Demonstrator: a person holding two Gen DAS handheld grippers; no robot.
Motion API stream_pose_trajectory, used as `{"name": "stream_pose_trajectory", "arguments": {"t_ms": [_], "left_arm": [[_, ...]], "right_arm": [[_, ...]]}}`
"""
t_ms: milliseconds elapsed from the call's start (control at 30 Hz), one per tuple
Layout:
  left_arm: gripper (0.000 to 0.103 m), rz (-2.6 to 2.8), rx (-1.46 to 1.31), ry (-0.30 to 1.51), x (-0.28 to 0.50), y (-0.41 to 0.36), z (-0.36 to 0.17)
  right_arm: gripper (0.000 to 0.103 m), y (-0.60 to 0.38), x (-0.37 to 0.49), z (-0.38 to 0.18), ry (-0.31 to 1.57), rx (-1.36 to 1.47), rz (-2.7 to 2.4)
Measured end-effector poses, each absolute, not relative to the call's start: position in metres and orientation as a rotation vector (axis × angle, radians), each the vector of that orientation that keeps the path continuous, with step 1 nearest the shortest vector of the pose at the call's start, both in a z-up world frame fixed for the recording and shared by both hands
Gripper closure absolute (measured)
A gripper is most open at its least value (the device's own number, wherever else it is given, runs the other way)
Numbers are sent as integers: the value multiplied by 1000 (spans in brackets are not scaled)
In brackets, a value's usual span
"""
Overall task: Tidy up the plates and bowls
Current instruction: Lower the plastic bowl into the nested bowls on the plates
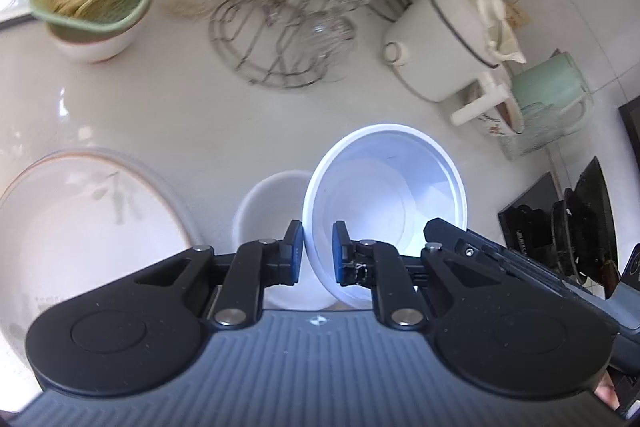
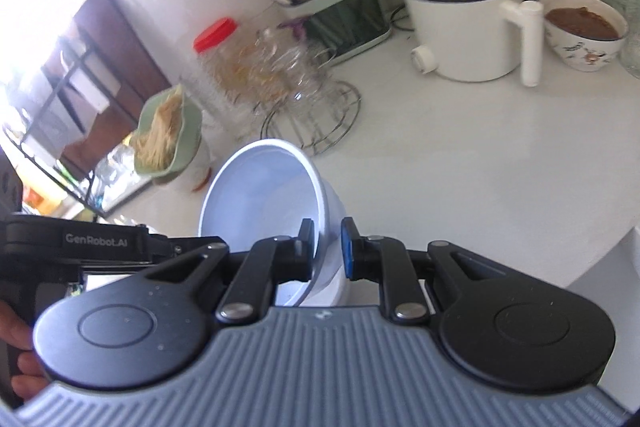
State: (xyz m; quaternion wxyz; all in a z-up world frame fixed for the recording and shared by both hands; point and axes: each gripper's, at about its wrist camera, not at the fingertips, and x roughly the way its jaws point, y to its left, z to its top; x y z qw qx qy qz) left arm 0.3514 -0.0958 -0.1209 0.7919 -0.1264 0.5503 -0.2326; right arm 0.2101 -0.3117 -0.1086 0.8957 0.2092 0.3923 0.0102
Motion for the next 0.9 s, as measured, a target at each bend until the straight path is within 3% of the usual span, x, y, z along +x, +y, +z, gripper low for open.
{"name": "stream_pose_trajectory", "arguments": {"t_ms": [400, 500, 533, 600, 900], "left_arm": [[87, -471, -183, 1252, 364, -78, -155], [75, -464, -180, 1250, 367, -74, -154], [68, -457, -177, 1244, 368, -73, -153], [64, -451, -178, 1234, 370, -72, -151], [55, -449, -176, 1243, 376, -78, -148]], "right_arm": [[85, -287, 231, -140, 924, 419, -23], [83, -289, 234, -137, 903, 417, -30], [74, -290, 235, -137, 898, 417, -38], [54, -293, 238, -140, 890, 430, -52], [54, -304, 260, -183, 1017, 545, -48]]}}
